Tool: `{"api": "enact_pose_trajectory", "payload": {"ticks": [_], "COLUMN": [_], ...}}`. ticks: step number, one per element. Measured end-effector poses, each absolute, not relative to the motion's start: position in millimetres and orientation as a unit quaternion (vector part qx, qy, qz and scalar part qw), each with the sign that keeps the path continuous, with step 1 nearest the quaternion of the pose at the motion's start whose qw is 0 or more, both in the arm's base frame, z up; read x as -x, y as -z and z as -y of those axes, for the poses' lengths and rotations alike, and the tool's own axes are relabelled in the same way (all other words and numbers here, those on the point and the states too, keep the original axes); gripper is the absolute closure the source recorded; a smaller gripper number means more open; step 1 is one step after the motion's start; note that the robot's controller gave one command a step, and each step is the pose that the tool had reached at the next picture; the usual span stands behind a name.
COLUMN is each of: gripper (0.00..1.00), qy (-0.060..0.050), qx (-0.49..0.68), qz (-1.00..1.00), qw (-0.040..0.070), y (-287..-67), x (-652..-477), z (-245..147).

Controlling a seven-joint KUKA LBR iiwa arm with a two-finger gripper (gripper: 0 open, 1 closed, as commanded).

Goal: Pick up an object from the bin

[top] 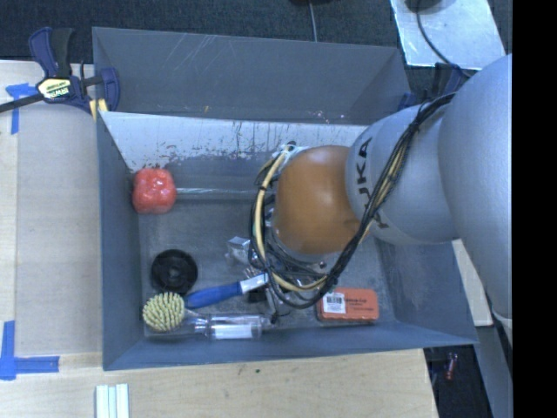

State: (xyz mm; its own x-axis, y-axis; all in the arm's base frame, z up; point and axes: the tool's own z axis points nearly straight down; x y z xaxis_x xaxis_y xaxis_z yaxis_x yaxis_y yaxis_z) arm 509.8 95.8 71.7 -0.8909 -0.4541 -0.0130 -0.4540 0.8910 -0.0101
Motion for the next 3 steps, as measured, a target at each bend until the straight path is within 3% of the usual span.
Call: {"api": "enact_pose_trajectory", "payload": {"ticks": [1,3], "gripper": [1.0,1.0], "qy": [-0.002,-0.001], "qx": [0.122,0.122], "qz": [-0.993,-0.992], "qw": [0.002,0.003], "y": [-70.4,-74.5], "x": [-504.9,-504.7], "z": [-80.8,-80.7]}}
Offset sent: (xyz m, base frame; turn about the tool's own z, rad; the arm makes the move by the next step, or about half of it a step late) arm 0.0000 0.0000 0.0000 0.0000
